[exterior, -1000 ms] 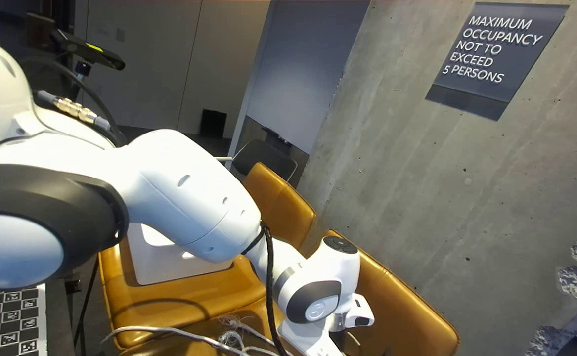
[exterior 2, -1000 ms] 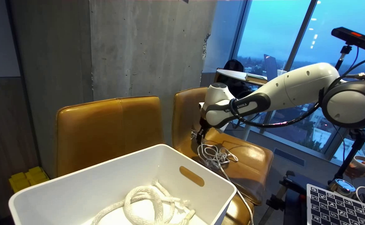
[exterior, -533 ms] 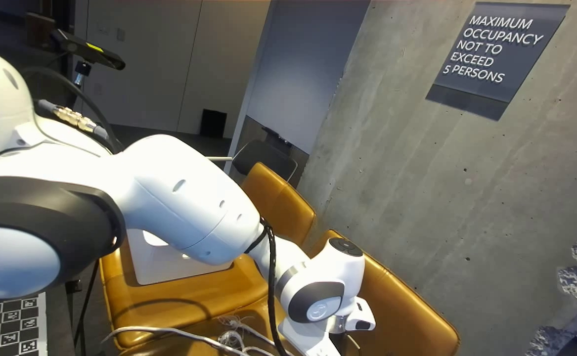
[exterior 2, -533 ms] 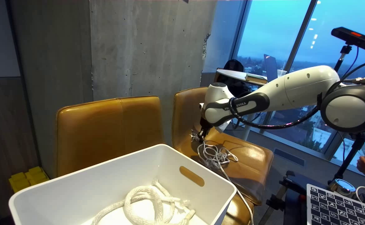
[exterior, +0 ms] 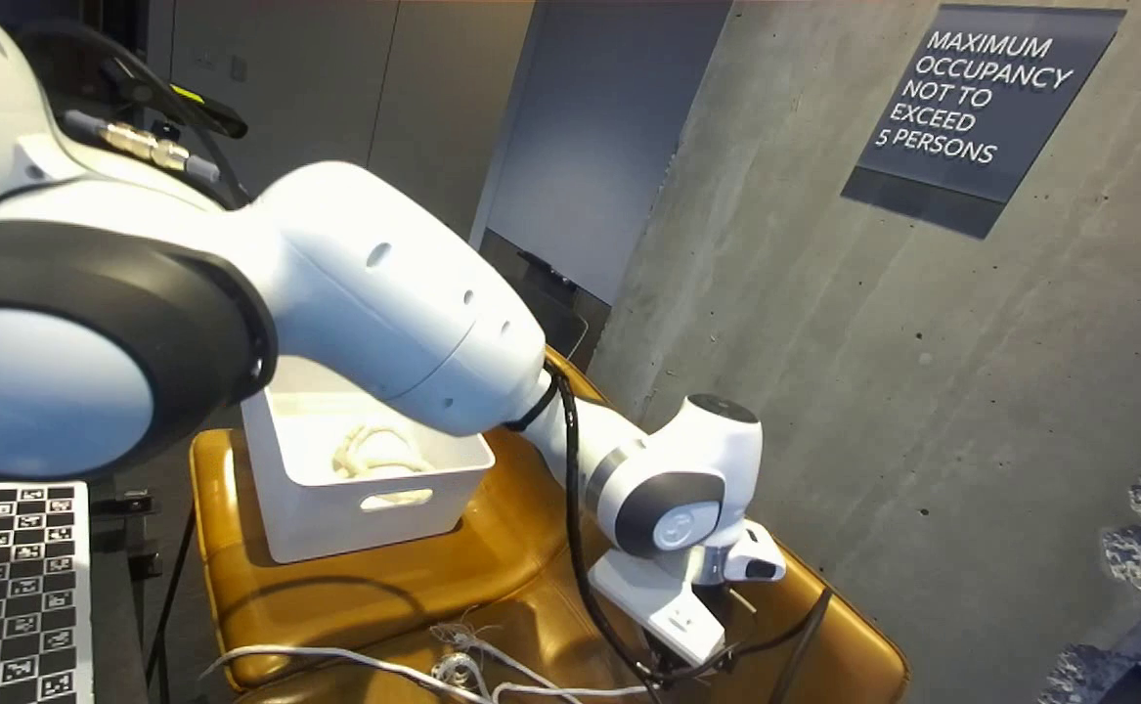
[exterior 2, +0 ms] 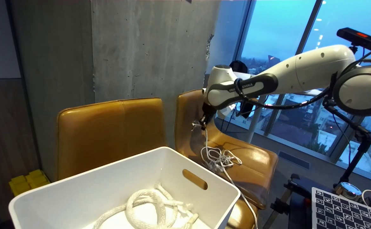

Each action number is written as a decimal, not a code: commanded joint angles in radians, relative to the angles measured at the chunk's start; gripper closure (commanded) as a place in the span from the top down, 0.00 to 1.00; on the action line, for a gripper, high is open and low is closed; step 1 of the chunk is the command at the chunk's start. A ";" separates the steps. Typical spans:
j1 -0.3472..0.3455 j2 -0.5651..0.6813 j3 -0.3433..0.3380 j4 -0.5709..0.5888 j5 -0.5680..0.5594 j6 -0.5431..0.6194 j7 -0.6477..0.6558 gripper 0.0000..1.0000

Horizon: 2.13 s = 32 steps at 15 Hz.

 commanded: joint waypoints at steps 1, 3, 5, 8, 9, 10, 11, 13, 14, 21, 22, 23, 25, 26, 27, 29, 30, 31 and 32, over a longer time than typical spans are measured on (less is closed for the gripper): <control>0.049 -0.205 -0.027 -0.187 -0.007 -0.161 0.104 0.01; 0.063 -0.298 -0.017 -0.269 0.004 -0.249 0.127 0.01; 0.074 -0.390 0.000 -0.357 0.012 -0.295 0.124 0.01; 0.093 -0.524 0.023 -0.488 0.017 -0.309 0.118 0.01; 0.112 -0.569 0.010 -0.532 0.040 -0.302 0.101 0.01; 0.122 -0.614 0.015 -0.578 0.044 -0.298 0.099 0.01; 0.137 -0.658 0.017 -0.624 0.045 -0.284 0.098 0.01; 0.168 -0.748 0.025 -0.716 0.048 -0.270 0.101 0.01; 0.184 -0.796 0.032 -0.763 0.049 -0.265 0.103 0.01; 0.321 -1.087 0.100 -1.006 0.079 -0.296 0.157 0.01; 0.342 -1.126 0.114 -1.037 0.087 -0.289 0.168 0.01; 0.363 -1.162 0.130 -1.066 0.097 -0.283 0.172 0.01; 0.406 -1.236 0.164 -1.123 0.113 -0.253 0.187 0.01; 0.430 -1.270 0.184 -1.146 0.123 -0.254 0.195 0.01; 0.453 -1.304 0.202 -1.170 0.130 -0.254 0.218 0.01; 0.499 -1.370 0.243 -1.225 0.149 -0.250 0.259 0.01; 0.523 -1.403 0.264 -1.252 0.163 -0.245 0.284 0.01; 0.547 -1.437 0.287 -1.286 0.164 -0.227 0.312 0.01; 0.570 -1.469 0.310 -1.313 0.172 -0.223 0.340 0.01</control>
